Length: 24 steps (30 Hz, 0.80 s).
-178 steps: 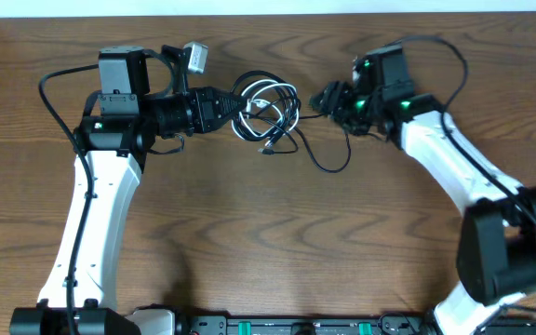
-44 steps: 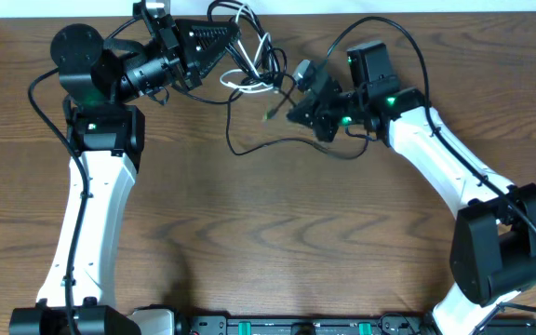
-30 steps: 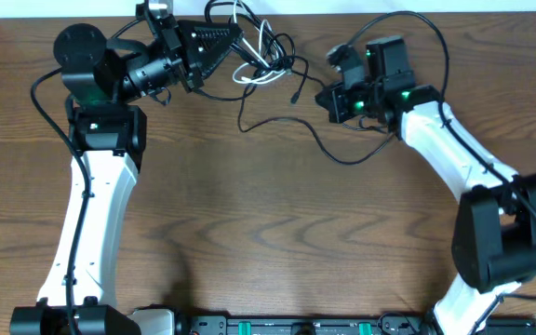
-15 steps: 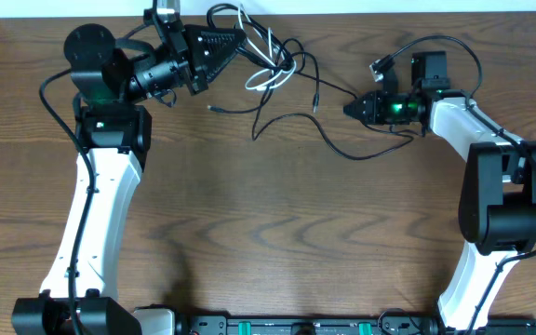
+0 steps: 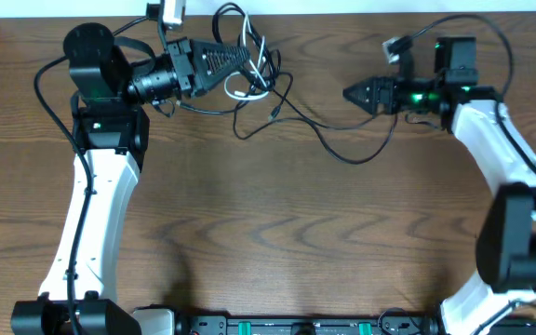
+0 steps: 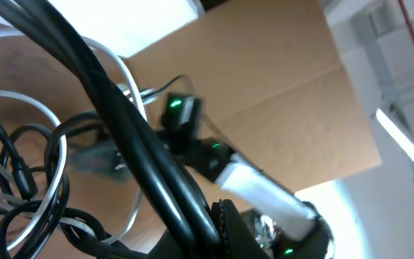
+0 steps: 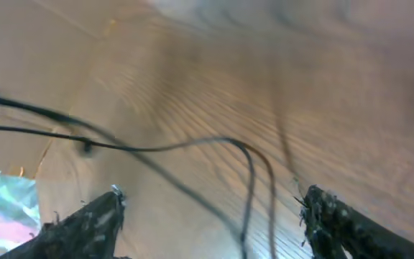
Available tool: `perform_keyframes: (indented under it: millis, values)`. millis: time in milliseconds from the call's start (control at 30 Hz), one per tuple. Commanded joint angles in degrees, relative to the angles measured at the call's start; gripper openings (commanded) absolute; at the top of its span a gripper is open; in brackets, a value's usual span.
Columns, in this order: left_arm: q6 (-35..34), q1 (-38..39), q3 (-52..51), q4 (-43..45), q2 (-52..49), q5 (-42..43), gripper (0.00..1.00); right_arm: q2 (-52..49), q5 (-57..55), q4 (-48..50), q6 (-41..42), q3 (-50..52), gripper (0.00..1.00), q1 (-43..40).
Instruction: Untangle cables
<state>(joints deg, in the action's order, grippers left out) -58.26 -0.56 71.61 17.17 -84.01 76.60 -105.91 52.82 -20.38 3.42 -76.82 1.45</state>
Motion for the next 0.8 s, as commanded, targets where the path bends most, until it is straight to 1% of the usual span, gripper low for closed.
perform_keyframes:
  millis: [0, 133, 200, 333, 400, 500, 567, 600, 667, 700, 767]
  values:
    - [7.2, -0.2, 1.7, -1.2, 1.7, 3.3, 0.07, 5.0, 3.1, -0.6, -1.1, 0.0, 0.8, 0.9]
    - [6.6, -0.2, 1.7, -1.6, 1.7, 3.3, 0.08, 6.5, 5.4, -0.8, -6.1, 0.0, 0.8, 4.0]
    - [4.2, -0.2, 1.7, -1.7, 1.7, 3.3, 0.07, 6.4, 5.3, -0.9, -9.3, 0.0, 0.81, 5.9]
    - [-0.7, 1.0, 1.7, -1.7, 1.7, 3.3, 0.08, 5.2, 4.7, 0.7, -11.4, 0.0, 0.82, 10.6]
    - [-1.2, 2.3, 1.7, -1.7, 1.7, 3.3, 0.07, 5.0, 3.7, 2.3, -11.4, 0.0, 0.8, 12.3]
    - [-1.3, 4.3, 1.7, -1.7, 1.7, 3.3, 0.07, 5.0, -2.7, 4.8, -10.0, 0.0, 0.72, 14.5]
    - [-2.4, 5.1, 1.7, -1.7, 1.7, 3.3, 0.07, 5.0, -7.1, 5.7, -7.9, 0.0, 0.71, 15.0]
    - [-3.1, 5.3, 1.7, -1.7, 1.7, 3.3, 0.07, 5.0, -8.6, 5.6, -7.4, 0.0, 0.68, 15.0]
    - [-3.3, 5.4, 1.7, -1.7, 1.7, 3.4, 0.07, 5.0, -10.2, 5.6, -6.6, 0.0, 0.61, 14.9]
    - [-3.3, 5.4, 1.7, -1.7, 1.7, 3.4, 0.07, 5.0, -10.3, 5.4, -6.6, 0.0, 0.53, 14.7]
    - [-3.3, 5.4, 1.7, -1.7, 1.7, 3.3, 0.07, 5.0, -10.5, 5.0, -6.6, 0.0, 0.41, 14.4]
